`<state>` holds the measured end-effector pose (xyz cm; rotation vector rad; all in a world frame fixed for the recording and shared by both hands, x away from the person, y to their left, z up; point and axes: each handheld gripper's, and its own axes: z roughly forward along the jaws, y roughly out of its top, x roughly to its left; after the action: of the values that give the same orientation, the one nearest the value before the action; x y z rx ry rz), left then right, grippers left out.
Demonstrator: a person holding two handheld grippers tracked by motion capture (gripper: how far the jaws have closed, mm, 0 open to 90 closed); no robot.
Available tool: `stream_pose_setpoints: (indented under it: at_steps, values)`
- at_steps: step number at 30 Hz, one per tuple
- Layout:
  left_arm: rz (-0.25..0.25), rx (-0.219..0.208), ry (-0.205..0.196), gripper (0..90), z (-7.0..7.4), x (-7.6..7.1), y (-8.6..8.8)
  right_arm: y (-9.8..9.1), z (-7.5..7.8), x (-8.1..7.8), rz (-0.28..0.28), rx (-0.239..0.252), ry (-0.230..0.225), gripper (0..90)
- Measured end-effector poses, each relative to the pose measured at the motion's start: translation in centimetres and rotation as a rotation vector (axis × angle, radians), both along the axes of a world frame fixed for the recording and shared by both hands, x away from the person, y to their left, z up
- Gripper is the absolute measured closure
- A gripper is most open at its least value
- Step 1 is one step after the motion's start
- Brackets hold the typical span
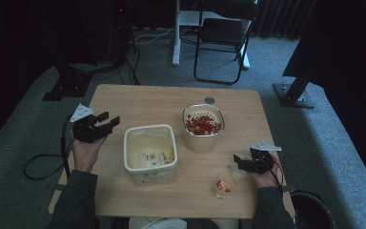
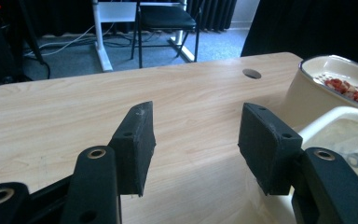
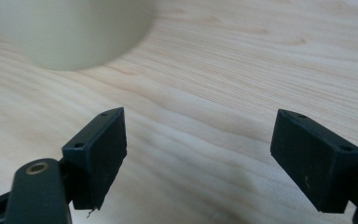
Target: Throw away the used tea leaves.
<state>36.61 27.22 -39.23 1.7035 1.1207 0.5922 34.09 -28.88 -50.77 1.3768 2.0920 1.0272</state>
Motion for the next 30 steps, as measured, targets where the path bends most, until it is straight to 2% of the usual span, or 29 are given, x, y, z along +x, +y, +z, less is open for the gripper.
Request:
stream_pose_setpoints:
  at_steps: [7, 11, 15, 19, 23, 30]
  values:
    - [0.015, 0.003, 0.014, 46.1, -0.8, -0.4, 0.1, -0.3, 2.3, -3.0, 0.082, 0.086, -0.081, 13.3]
    - [0.020, -0.005, 0.022, 46.2, -1.0, -0.3, 0.1, 0.3, 3.9, -5.0, 0.164, 0.145, -0.142, 11.2]
    - [0.018, -0.002, 0.025, 46.1, -1.2, -0.3, 0.0, 1.2, 4.6, -6.7, 0.258, 0.195, -0.182, 10.5]
    - [0.017, -0.001, 0.030, 46.2, -1.3, -0.3, 0.0, 2.1, 4.8, -8.0, 0.322, 0.211, -0.209, 10.5]
    - [0.017, -0.004, 0.029, 46.2, -1.3, -0.3, 0.0, 2.7, 4.9, -8.8, 0.386, 0.219, -0.205, 10.5]
    - [0.019, -0.003, 0.035, 46.3, -1.5, -0.2, -0.1, 3.3, 4.2, -9.8, 0.430, 0.177, -0.199, 10.1]
